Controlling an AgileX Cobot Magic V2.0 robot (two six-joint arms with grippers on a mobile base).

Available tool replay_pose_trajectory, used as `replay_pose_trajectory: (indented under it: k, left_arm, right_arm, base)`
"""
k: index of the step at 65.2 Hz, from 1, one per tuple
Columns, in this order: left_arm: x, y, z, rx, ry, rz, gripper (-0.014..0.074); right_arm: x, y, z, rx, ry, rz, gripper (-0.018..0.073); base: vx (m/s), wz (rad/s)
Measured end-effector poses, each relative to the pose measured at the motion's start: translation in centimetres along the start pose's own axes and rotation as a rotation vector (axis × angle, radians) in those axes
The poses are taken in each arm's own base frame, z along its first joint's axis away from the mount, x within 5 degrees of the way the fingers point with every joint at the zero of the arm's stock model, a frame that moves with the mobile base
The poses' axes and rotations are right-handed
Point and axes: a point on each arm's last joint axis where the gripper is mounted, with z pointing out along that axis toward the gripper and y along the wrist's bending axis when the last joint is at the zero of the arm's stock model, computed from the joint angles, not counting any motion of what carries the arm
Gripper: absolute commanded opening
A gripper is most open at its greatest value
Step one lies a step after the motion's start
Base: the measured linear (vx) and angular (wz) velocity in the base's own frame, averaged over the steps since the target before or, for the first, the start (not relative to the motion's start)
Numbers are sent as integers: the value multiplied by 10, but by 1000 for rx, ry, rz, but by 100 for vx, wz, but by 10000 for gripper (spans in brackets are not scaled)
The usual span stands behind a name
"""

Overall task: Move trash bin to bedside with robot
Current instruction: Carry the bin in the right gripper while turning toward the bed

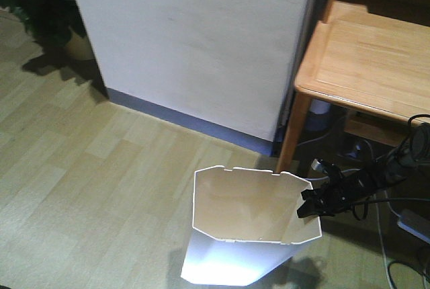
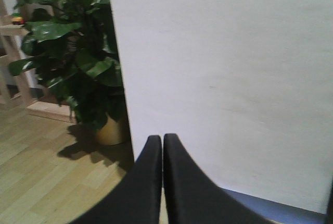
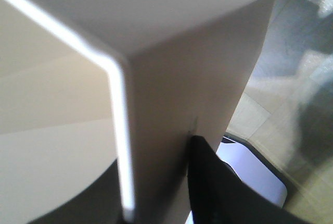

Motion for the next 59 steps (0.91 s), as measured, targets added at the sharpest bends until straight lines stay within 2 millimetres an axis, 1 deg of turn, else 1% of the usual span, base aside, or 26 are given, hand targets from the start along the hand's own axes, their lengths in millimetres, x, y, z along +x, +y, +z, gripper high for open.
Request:
replay_pose_trajectory:
  k: [33,59]
  left_arm:
    - [0,0,0,0,0,0,-6]
    - [0,0,0,0,0,0,-6]
  right_arm:
    - [0,-1,-1,0,-3,4,-5]
    - [0,0,0,-8,1,1,-5]
  base:
    - [0,50]
    - [10,49]
